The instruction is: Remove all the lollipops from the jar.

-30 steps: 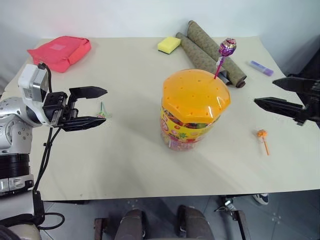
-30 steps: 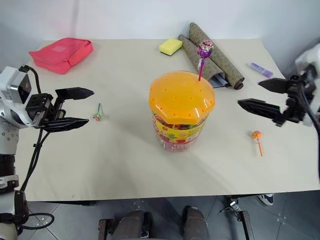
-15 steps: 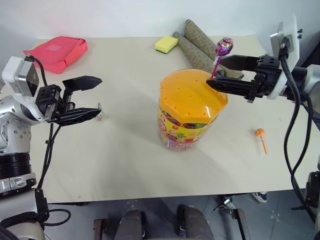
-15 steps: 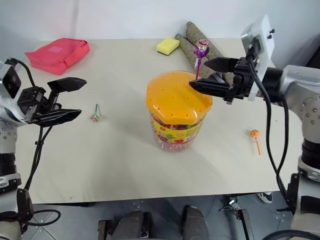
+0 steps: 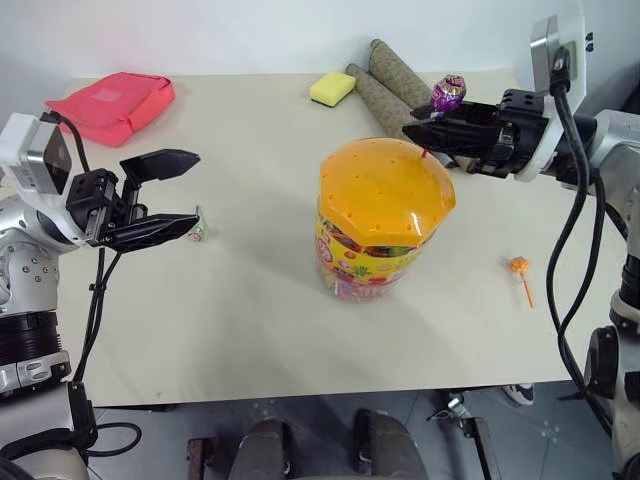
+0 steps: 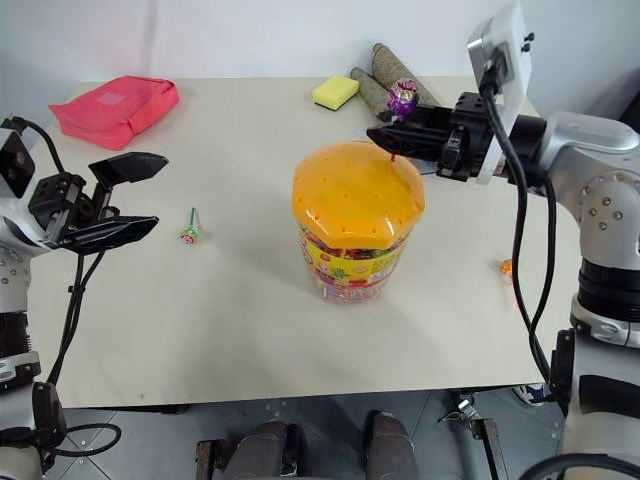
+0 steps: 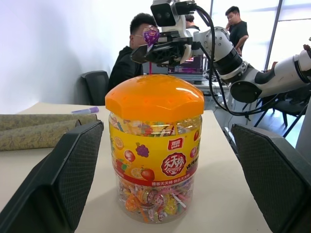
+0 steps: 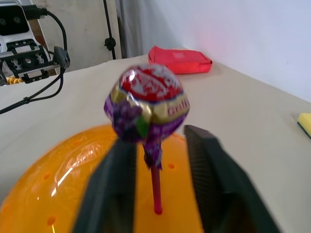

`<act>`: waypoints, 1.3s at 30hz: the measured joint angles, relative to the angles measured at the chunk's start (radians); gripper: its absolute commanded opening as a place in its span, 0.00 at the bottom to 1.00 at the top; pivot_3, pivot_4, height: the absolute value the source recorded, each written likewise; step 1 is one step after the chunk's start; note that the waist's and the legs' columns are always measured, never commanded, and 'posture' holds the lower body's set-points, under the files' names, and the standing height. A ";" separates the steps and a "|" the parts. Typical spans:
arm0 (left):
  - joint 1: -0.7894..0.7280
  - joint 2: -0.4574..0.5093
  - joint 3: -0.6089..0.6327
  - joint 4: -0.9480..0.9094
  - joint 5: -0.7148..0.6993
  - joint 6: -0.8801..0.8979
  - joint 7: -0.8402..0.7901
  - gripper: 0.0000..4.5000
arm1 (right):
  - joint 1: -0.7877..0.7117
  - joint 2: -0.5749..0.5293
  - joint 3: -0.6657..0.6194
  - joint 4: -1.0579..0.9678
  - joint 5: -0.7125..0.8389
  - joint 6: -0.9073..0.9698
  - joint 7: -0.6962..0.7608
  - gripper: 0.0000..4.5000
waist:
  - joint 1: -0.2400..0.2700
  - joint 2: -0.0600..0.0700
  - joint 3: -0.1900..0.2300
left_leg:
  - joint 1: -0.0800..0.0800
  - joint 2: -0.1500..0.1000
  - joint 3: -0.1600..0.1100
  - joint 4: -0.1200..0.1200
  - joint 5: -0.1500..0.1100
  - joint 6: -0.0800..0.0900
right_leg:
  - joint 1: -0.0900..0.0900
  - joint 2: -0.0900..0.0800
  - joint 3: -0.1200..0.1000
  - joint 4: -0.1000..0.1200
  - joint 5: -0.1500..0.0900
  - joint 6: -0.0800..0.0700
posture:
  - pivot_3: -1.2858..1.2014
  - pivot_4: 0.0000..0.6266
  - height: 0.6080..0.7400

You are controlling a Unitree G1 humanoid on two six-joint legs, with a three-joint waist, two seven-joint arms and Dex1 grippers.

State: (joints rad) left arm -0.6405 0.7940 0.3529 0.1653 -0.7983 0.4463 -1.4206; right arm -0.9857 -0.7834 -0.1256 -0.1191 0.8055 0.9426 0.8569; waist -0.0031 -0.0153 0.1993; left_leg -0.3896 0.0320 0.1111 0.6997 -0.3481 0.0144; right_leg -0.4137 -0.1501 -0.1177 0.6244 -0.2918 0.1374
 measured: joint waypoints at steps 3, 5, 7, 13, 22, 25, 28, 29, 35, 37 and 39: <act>0.000 -0.001 0.000 0.000 0.000 0.000 0.000 1.00 | -0.011 0.002 0.000 -0.002 0.001 0.001 -0.011 0.01 | -0.001 0.000 0.000 | 0.000 0.000 0.000 0.000 0.000 0.000 | 0.000 0.000 0.000 0.000 0.000 0.000 | 0.52 0.24 1.00; 0.000 -0.003 0.000 0.000 0.000 0.000 0.000 1.00 | -0.014 0.006 0.000 -0.002 0.003 0.001 -0.020 0.01 | -0.001 0.000 0.000 | 0.000 0.000 0.000 0.000 0.000 0.000 | 0.000 0.000 0.000 0.000 0.000 0.000 | 0.52 0.24 1.00; 0.000 -0.007 0.000 0.000 0.000 0.000 0.000 1.00 | -0.020 0.009 -0.001 -0.002 0.006 0.003 -0.030 0.01 | -0.001 0.000 0.000 | 0.000 0.000 0.000 0.000 0.000 0.000 | 0.000 0.000 0.000 0.000 0.000 0.000 | 0.52 0.24 1.00; -0.009 -0.008 -0.005 0.004 0.000 0.000 -0.003 1.00 | -0.082 0.011 -0.023 -0.003 0.009 0.010 -0.084 0.01 | -0.001 0.000 0.000 | 0.000 0.000 0.000 0.000 0.000 0.000 | 0.000 0.000 0.000 0.000 0.000 0.000 | 0.52 0.24 1.00; -0.022 -0.010 -0.020 0.013 0.000 -0.002 -0.013 1.00 | -0.136 -0.047 -0.087 -0.008 0.012 0.052 -0.163 0.01 | 0.001 0.000 0.000 | 0.000 0.000 0.000 0.000 0.000 0.000 | 0.000 0.000 0.000 0.000 0.000 0.000 | 0.52 0.24 1.00; -0.027 -0.012 -0.025 0.022 0.001 -0.002 -0.015 1.00 | -0.123 -0.126 -0.114 -0.009 0.007 0.088 -0.175 0.01 | 0.002 0.000 0.000 | -0.001 0.000 0.000 -0.001 0.000 0.000 | -0.001 0.000 0.000 0.000 0.000 0.000 | 0.52 0.24 1.00; -0.033 -0.015 -0.030 0.041 0.003 -0.003 -0.022 1.00 | -0.013 -0.281 -0.169 0.010 -0.021 0.139 -0.171 0.01 | 0.009 0.000 0.000 | -0.001 -0.001 0.000 -0.001 -0.001 0.001 | -0.001 -0.001 0.000 -0.001 0.000 0.000 | 0.52 0.24 1.00; -0.034 -0.015 -0.031 0.043 0.003 -0.003 -0.024 1.00 | 0.058 -0.332 -0.188 0.024 -0.040 0.151 -0.163 0.01 | 0.010 -0.001 -0.001 | -0.001 -0.001 0.000 -0.001 -0.001 0.001 | 0.000 0.000 0.000 -0.002 0.000 0.000 | 0.52 0.24 1.00; -0.039 -0.016 -0.051 0.047 0.012 -0.003 -0.043 1.00 | 0.448 -0.430 -0.213 0.207 -0.191 0.116 -0.105 0.01 | -0.001 0.000 0.000 | 0.000 0.000 0.004 -0.001 -0.001 0.001 | -0.001 0.000 0.002 -0.001 0.000 0.000 | 0.52 0.24 1.00; -0.044 -0.019 -0.060 0.047 0.016 -0.003 -0.044 1.00 | 0.485 -0.429 -0.208 0.282 -0.238 0.075 -0.108 0.01 | -0.005 0.001 -0.001 | 0.001 0.000 0.005 -0.001 -0.001 0.001 | -0.001 0.000 0.003 -0.001 0.000 0.000 | 0.52 0.24 1.00; -0.045 -0.021 -0.060 0.047 0.017 -0.003 -0.044 1.00 | 0.498 -0.418 -0.203 0.351 -0.280 0.032 -0.115 0.01 | -0.009 0.001 -0.001 | 0.001 0.001 0.005 -0.002 -0.001 0.001 | -0.001 0.000 0.003 -0.001 0.000 0.000 | 0.52 0.24 1.00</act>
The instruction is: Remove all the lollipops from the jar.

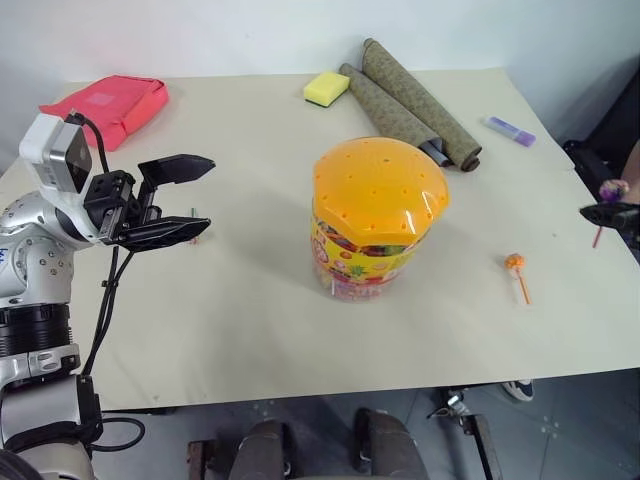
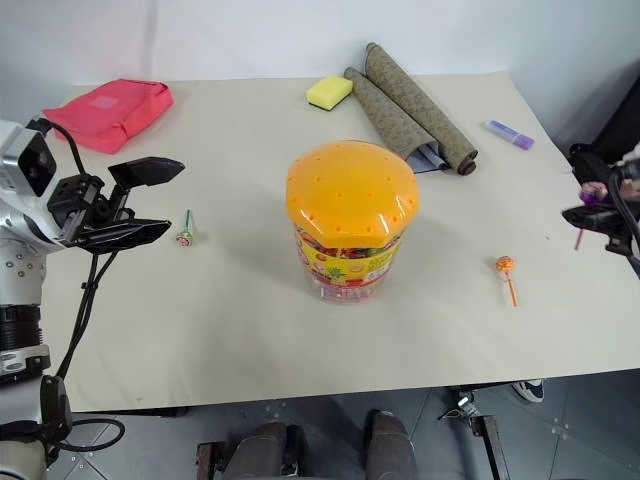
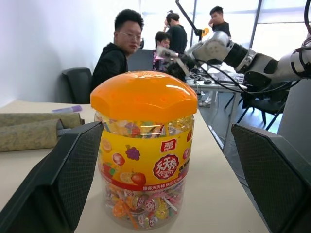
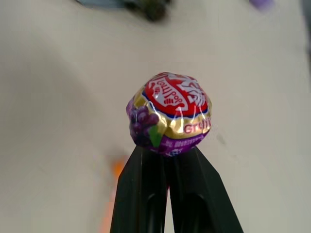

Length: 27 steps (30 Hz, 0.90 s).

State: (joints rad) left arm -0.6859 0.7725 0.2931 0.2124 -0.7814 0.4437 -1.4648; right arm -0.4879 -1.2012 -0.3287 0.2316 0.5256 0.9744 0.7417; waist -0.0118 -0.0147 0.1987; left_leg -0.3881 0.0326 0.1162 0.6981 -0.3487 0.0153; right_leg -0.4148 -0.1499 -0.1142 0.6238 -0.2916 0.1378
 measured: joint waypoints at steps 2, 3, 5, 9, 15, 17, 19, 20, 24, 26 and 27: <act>0.000 -0.007 0.000 0.000 0.000 0.000 0.001 1.00 | 0.001 0.028 0.025 0.071 -0.046 -0.049 -0.013 0.01 | -0.001 0.000 0.000 | 0.000 0.000 0.000 0.000 0.000 0.000 | 0.000 0.000 0.000 0.000 0.000 0.000 | 0.52 0.24 1.00; 0.000 -0.007 -0.001 0.000 0.001 0.001 0.002 1.00 | 0.001 0.045 0.045 0.104 -0.069 -0.072 -0.016 0.01 | -0.001 0.000 0.000 | 0.000 0.000 0.000 0.000 0.000 0.000 | 0.000 0.000 0.000 0.000 0.000 0.000 | 0.52 0.24 1.00; 0.000 -0.007 -0.001 0.000 0.001 0.001 0.003 1.00 | 0.000 0.083 0.081 0.161 -0.104 -0.106 -0.018 0.01 | -0.002 0.000 0.000 | 0.000 0.000 0.000 0.000 0.000 0.000 | 0.000 0.000 0.000 0.000 0.000 0.000 | 0.52 0.24 1.00; 0.005 -0.006 -0.002 -0.005 0.002 0.005 0.012 1.00 | -0.072 0.150 0.138 0.304 -0.168 -0.179 -0.027 0.01 | -0.006 0.001 0.001 | 0.000 0.000 0.000 0.001 0.000 0.000 | 0.000 0.000 0.000 0.000 0.000 0.000 | 0.52 0.24 1.00; 0.034 -0.005 -0.002 -0.023 0.012 0.012 0.056 1.00 | -0.163 0.201 0.162 0.445 -0.234 -0.262 -0.056 0.33 | -0.008 0.001 0.001 | -0.001 0.000 -0.001 0.000 0.000 0.000 | 0.000 0.000 0.000 0.000 0.000 0.000 | 0.52 0.24 1.00; 0.043 -0.004 -0.001 -0.040 0.013 0.017 0.070 1.00 | -0.164 0.202 0.164 0.451 -0.241 -0.271 -0.052 0.50 | -0.008 0.001 0.001 | -0.001 0.000 -0.001 0.001 0.000 0.000 | 0.000 0.000 0.000 0.000 0.000 0.000 | 0.52 0.24 1.00; 0.045 -0.001 -0.002 -0.047 0.027 0.017 0.089 1.00 | -0.164 0.202 0.164 0.451 -0.249 -0.272 -0.048 0.63 | -0.009 0.001 0.001 | -0.001 0.000 -0.001 0.001 0.000 0.000 | 0.000 0.000 0.000 0.000 0.000 0.000 | 0.52 0.24 1.00; 0.051 0.003 -0.002 -0.048 0.050 0.010 0.113 1.00 | -0.164 0.202 0.164 0.449 -0.252 -0.272 -0.048 0.70 | -0.011 0.001 0.001 | 0.000 0.000 -0.001 0.000 0.000 0.000 | 0.000 0.000 0.000 0.000 0.000 0.000 | 0.52 0.24 1.00; 0.070 0.013 -0.012 -0.046 0.088 0.005 0.141 1.00 | -0.140 0.202 0.152 0.384 -0.247 -0.251 -0.040 0.99 | -0.014 0.001 0.001 | -0.001 0.000 -0.001 0.000 0.000 0.000 | 0.000 0.000 0.000 0.000 0.000 0.000 | 0.52 0.24 1.00; 0.070 0.016 -0.027 -0.043 0.119 0.004 0.168 1.00 | -0.112 0.202 0.137 0.315 -0.231 -0.226 -0.028 0.99 | -0.013 0.001 0.001 | -0.001 0.000 -0.001 0.000 0.000 0.000 | 0.000 0.000 0.000 0.000 0.000 0.000 | 0.52 0.24 1.00; 0.069 0.017 -0.039 -0.040 0.134 0.006 0.187 1.00 | -0.093 0.202 0.127 0.278 -0.223 -0.213 -0.020 0.99 | -0.011 0.001 0.001 | -0.001 0.000 -0.001 0.000 0.000 0.000 | 0.000 0.000 0.000 0.000 0.000 0.000 | 0.52 0.24 1.00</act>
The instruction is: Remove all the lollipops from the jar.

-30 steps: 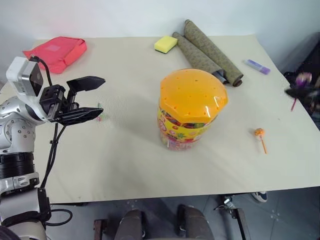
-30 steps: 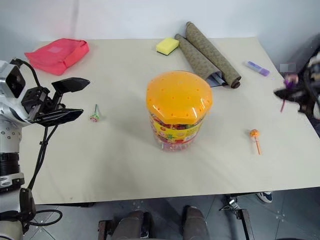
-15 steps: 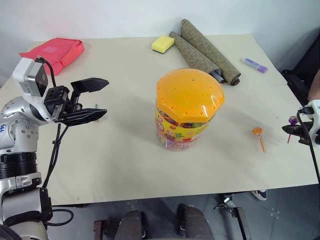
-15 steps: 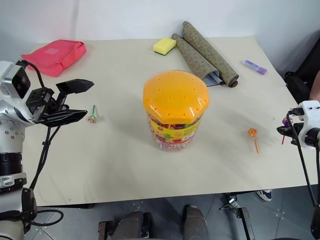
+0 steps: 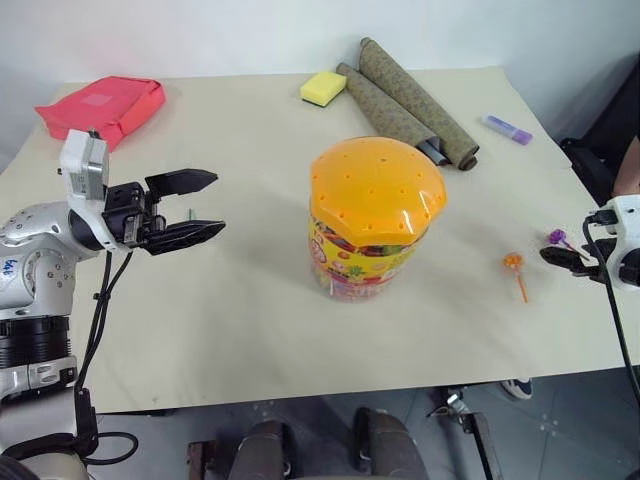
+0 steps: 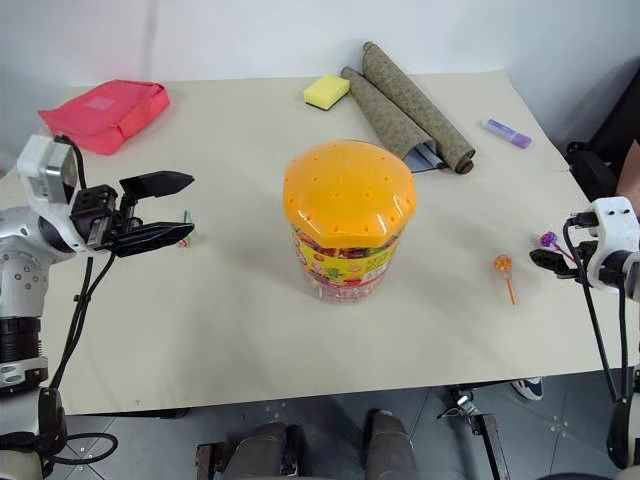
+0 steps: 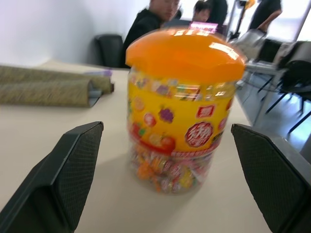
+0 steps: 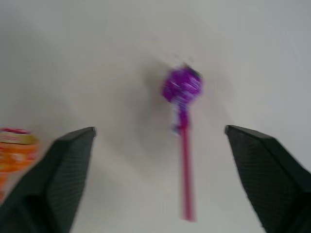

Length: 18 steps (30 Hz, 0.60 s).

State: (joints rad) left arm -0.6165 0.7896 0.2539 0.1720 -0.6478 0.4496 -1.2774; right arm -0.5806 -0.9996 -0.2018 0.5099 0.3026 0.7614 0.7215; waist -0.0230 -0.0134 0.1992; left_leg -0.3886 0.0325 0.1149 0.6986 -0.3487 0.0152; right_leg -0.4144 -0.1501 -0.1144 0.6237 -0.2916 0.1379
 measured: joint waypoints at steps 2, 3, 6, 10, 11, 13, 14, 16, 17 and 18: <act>0.000 0.001 -0.012 0.003 0.026 0.010 0.032 1.00 | 0.024 0.000 -0.007 -0.048 0.014 0.020 0.012 0.99 | 0.001 0.000 0.000 | 0.000 0.000 0.000 0.000 0.000 0.000 | 0.000 0.000 0.000 0.000 0.000 0.000 | 0.52 0.24 1.00; -0.001 0.002 -0.022 0.003 0.036 0.012 0.045 1.00 | 0.040 0.000 -0.015 -0.071 0.019 0.028 0.017 0.99 | 0.002 0.000 0.000 | 0.000 0.000 0.000 0.000 0.000 0.000 | 0.000 0.000 0.000 0.000 0.000 0.000 | 0.52 0.24 1.00; -0.002 0.006 -0.044 0.013 0.082 0.012 0.083 1.00 | 0.083 -0.006 -0.042 -0.138 0.035 0.045 0.035 0.99 | 0.004 0.000 0.000 | 0.000 0.000 0.000 0.000 0.000 0.000 | 0.000 0.000 0.000 0.000 0.000 0.000 | 0.52 0.24 1.00; 0.011 0.008 -0.046 0.042 0.106 -0.015 0.077 1.00 | 0.170 -0.020 -0.116 -0.316 0.099 0.053 0.105 0.99 | 0.005 0.000 0.000 | 0.000 0.000 0.000 0.000 0.000 0.000 | 0.000 0.000 0.000 0.000 0.000 0.000 | 0.52 0.24 1.00; 0.014 0.008 -0.044 0.042 0.105 -0.015 0.073 1.00 | 0.198 -0.023 -0.150 -0.396 0.132 0.050 0.140 0.99 | 0.009 0.000 0.000 | 0.000 0.000 0.000 0.000 0.000 0.000 | 0.000 0.000 0.000 0.000 0.000 0.000 | 0.52 0.24 1.00; 0.036 0.014 -0.031 0.044 0.105 -0.039 0.054 1.00 | 0.250 -0.023 -0.213 -0.541 0.189 0.001 0.208 0.99 | 0.010 0.000 0.000 | 0.001 0.000 0.001 0.000 0.000 0.000 | 0.000 0.000 0.000 0.000 0.000 0.000 | 0.52 0.24 1.00; 0.051 0.016 -0.026 0.051 0.105 -0.060 0.040 1.00 | 0.268 -0.023 -0.231 -0.583 0.200 -0.033 0.234 0.99 | 0.011 0.000 0.000 | 0.001 0.000 0.001 0.000 0.000 0.000 | 0.000 0.000 0.000 0.000 0.000 0.000 | 0.52 0.24 1.00; 0.070 0.019 -0.016 0.070 0.105 -0.091 0.022 1.00 | 0.303 -0.023 -0.240 -0.619 0.206 -0.091 0.276 0.99 | 0.019 -0.001 0.000 | 0.001 0.000 0.001 0.000 0.000 0.000 | 0.001 0.000 0.000 0.000 0.000 0.000 | 0.52 0.24 1.00; 0.082 0.027 -0.014 0.079 0.105 -0.094 0.019 1.00 | 0.338 -0.023 -0.239 -0.635 0.208 -0.128 0.314 0.99 | 0.021 -0.001 0.000 | 0.001 0.000 0.001 0.000 0.000 0.000 | 0.001 0.000 0.000 0.000 0.000 0.000 | 0.52 0.24 1.00; 0.098 0.042 -0.005 0.088 0.106 -0.095 0.018 1.00 | 0.374 -0.022 -0.230 -0.651 0.213 -0.160 0.359 0.99 | 0.024 -0.001 0.000 | 0.001 0.000 0.000 0.000 0.000 0.000 | 0.001 0.000 0.000 0.000 0.000 0.000 | 0.52 0.24 1.00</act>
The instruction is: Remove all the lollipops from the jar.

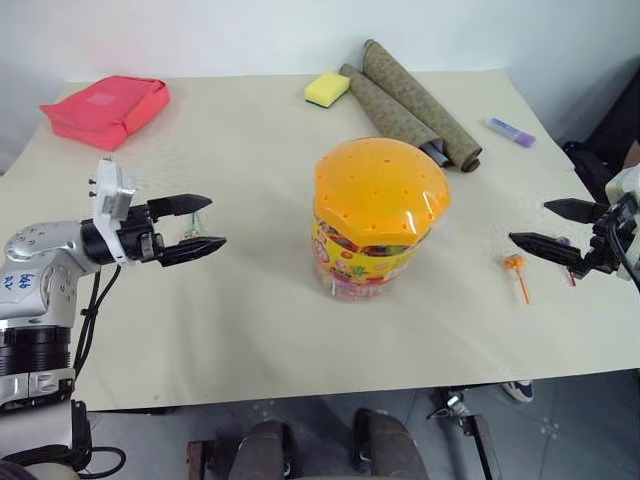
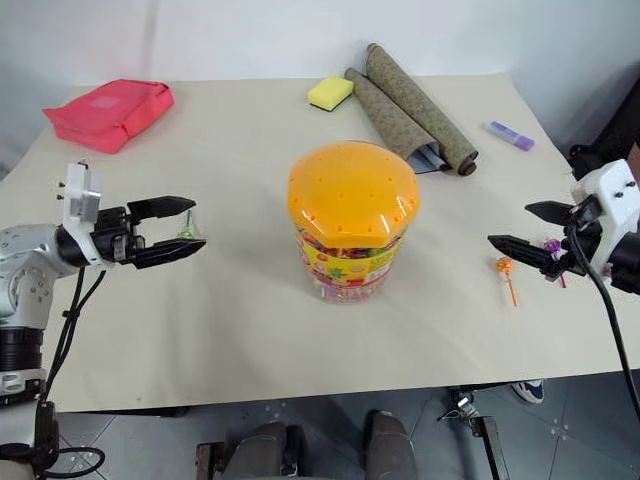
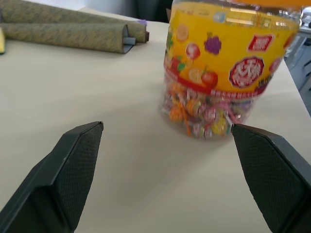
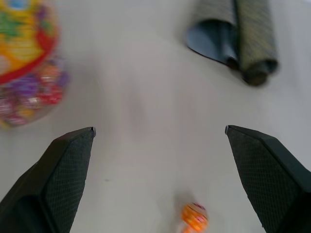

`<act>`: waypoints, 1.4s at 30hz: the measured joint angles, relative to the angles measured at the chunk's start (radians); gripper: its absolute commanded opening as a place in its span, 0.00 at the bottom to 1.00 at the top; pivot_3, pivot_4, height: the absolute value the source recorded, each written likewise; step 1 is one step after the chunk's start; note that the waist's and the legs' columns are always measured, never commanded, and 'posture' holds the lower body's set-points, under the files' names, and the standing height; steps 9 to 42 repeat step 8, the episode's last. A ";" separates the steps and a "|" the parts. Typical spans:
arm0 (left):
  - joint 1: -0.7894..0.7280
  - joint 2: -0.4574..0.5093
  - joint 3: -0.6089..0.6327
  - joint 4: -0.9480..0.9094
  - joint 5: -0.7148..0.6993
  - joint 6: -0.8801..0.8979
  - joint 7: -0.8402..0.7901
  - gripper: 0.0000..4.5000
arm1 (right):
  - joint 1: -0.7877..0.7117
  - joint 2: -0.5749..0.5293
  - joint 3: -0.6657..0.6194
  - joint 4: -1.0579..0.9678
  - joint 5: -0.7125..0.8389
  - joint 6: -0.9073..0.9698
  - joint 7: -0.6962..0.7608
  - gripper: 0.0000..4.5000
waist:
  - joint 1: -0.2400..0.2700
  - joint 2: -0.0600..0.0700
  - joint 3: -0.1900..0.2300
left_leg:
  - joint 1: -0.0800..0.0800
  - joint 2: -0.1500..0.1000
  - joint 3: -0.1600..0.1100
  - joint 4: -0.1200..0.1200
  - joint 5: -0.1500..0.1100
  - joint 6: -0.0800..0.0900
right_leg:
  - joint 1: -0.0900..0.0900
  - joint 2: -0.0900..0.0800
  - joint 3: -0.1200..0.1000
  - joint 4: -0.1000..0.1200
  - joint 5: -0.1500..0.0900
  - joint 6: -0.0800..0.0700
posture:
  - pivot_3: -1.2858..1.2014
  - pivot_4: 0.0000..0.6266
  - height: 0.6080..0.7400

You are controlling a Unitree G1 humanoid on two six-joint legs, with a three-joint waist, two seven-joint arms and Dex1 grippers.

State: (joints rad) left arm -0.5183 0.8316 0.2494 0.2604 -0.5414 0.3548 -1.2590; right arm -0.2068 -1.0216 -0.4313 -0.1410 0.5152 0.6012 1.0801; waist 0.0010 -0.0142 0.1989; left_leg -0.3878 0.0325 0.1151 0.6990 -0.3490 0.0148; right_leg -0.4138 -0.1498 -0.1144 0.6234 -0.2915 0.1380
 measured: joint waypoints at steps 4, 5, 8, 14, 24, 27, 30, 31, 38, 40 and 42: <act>0.033 0.040 0.048 0.055 0.000 -0.030 -0.019 1.00 | 0.071 0.001 0.071 -0.024 -0.008 -0.135 0.143 0.99 | 0.003 0.000 0.000 | 0.000 -0.001 0.000 0.001 0.000 0.000 | 0.001 0.000 0.000 0.000 0.000 0.001 | 0.52 0.24 1.00; 0.043 0.042 0.056 0.061 0.000 -0.037 -0.022 1.00 | 0.067 0.001 0.093 -0.018 -0.019 -0.165 0.157 0.99 | 0.002 0.000 0.000 | 0.001 0.000 0.000 0.001 0.000 0.000 | 0.001 0.000 0.000 0.000 0.000 0.001 | 0.52 0.24 1.00; 0.087 0.042 0.071 0.058 -0.003 -0.044 -0.026 1.00 | 0.037 0.012 0.123 0.013 -0.032 -0.197 0.158 0.99 | -0.002 0.000 0.000 | 0.001 0.000 0.000 0.001 0.000 0.000 | 0.001 0.000 0.000 0.000 0.000 0.001 | 0.52 0.24 1.00; 0.087 0.042 0.071 0.058 -0.003 -0.044 -0.026 1.00 | 0.037 0.012 0.123 0.013 -0.032 -0.197 0.158 0.99 | -0.002 0.000 0.000 | 0.001 0.000 0.000 0.001 0.000 0.000 | 0.001 0.000 0.000 0.000 0.000 0.001 | 0.52 0.24 1.00; 0.087 0.042 0.071 0.058 -0.003 -0.044 -0.026 1.00 | 0.037 0.012 0.123 0.013 -0.032 -0.197 0.158 0.99 | -0.002 0.000 0.000 | 0.001 0.000 0.000 0.001 0.000 0.000 | 0.001 0.000 0.000 0.000 0.000 0.001 | 0.52 0.24 1.00; 0.087 0.042 0.071 0.058 -0.003 -0.044 -0.026 1.00 | 0.037 0.012 0.123 0.013 -0.032 -0.197 0.158 0.99 | -0.002 0.000 0.000 | 0.001 0.000 0.000 0.001 0.000 0.000 | 0.001 0.000 0.000 0.000 0.000 0.001 | 0.52 0.24 1.00; 0.087 0.042 0.071 0.058 -0.003 -0.044 -0.026 1.00 | 0.037 0.012 0.123 0.013 -0.032 -0.197 0.158 0.99 | -0.002 0.000 0.000 | 0.001 0.000 0.000 0.001 0.000 0.000 | 0.001 0.000 0.000 0.000 0.000 0.001 | 0.52 0.24 1.00; 0.087 0.042 0.071 0.058 -0.003 -0.044 -0.026 1.00 | 0.037 0.012 0.123 0.013 -0.032 -0.197 0.158 0.99 | -0.002 0.000 0.000 | 0.001 0.000 0.000 0.001 0.000 0.000 | 0.001 0.000 0.000 0.000 0.000 0.001 | 0.52 0.24 1.00; 0.087 0.042 0.071 0.058 -0.003 -0.044 -0.026 1.00 | 0.037 0.012 0.123 0.013 -0.032 -0.197 0.158 0.99 | -0.002 0.000 0.000 | 0.001 0.000 0.000 0.001 0.000 0.000 | 0.001 0.000 0.000 0.000 0.000 0.001 | 0.52 0.24 1.00; 0.087 0.042 0.071 0.058 -0.003 -0.044 -0.026 1.00 | 0.037 0.012 0.123 0.013 -0.032 -0.197 0.158 0.99 | -0.002 0.000 0.000 | 0.001 0.000 0.000 0.001 0.000 0.000 | 0.001 0.000 0.000 0.000 0.000 0.001 | 0.52 0.24 1.00; 0.087 0.042 0.071 0.058 -0.003 -0.044 -0.026 1.00 | 0.037 0.012 0.123 0.013 -0.032 -0.197 0.158 0.99 | -0.002 0.000 0.000 | 0.001 0.000 0.000 0.001 0.000 0.000 | 0.001 0.000 0.000 0.000 0.000 0.001 | 0.52 0.24 1.00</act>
